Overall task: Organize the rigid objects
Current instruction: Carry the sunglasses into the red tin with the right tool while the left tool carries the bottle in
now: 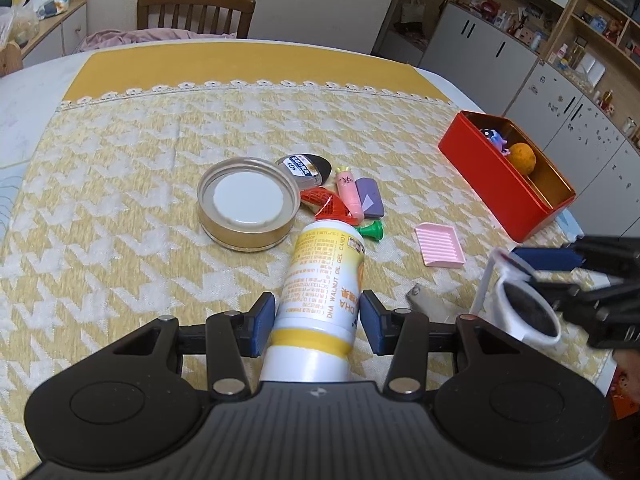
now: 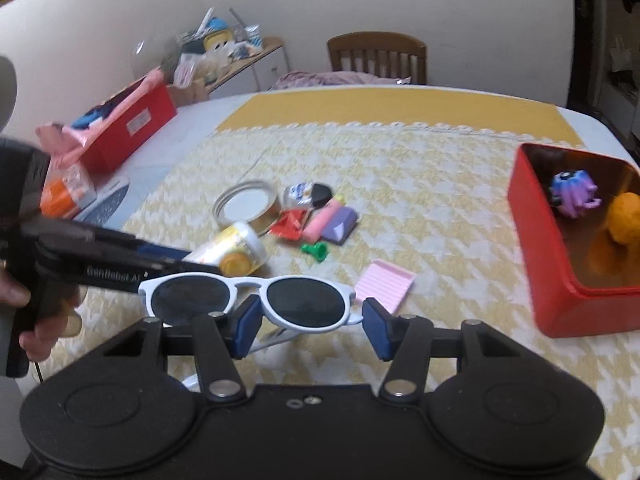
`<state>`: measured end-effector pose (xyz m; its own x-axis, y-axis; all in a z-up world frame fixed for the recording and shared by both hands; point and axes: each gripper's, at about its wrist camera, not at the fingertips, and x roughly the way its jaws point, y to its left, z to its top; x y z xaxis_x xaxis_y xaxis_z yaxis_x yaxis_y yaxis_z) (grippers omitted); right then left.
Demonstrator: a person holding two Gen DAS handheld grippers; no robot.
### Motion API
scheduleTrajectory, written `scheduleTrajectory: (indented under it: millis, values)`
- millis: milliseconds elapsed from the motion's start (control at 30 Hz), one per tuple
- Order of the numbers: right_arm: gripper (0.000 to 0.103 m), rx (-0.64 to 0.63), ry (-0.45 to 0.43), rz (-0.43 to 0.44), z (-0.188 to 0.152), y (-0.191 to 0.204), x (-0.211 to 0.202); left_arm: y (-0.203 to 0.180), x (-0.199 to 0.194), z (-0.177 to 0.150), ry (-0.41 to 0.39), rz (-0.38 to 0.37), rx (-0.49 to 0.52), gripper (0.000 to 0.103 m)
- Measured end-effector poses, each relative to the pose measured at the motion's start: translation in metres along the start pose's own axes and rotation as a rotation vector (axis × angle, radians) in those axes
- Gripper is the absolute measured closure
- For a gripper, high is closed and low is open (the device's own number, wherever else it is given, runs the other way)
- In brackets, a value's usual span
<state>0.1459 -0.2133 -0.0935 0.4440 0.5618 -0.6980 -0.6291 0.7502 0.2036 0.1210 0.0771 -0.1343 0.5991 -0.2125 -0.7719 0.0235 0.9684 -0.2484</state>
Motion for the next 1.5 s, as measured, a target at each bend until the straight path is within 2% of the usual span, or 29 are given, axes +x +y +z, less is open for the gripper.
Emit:
scheduleTrajectory:
  millis: [300, 600, 933, 1267, 1500]
  values:
    - [0.049, 0.033, -0.068, -0.038, 0.014, -0.025, -0.031, -0.01, -0.01, 0.004, -0.015, -0.022, -0.017, 0.058]
    - [0.049, 0.034, -0.123, -0.095, 0.028, -0.059, -0.057, -0.039, -0.019, 0.023, -0.037, -0.038, -0.01, 0.058]
    - [0.049, 0.041, -0.139, -0.147, 0.037, -0.114, -0.07, -0.104, -0.011, 0.069, -0.084, -0.097, 0.04, 0.058]
    - [0.049, 0.065, -0.148, -0.214, 0.039, -0.18, -0.076, -0.178, 0.022, 0.111, -0.098, -0.145, 0.087, 0.058]
    - [0.049, 0.051, -0.119, -0.249, 0.037, -0.218, -0.063, -0.224, 0.055, 0.135, -0.081, -0.139, 0.124, 0.058]
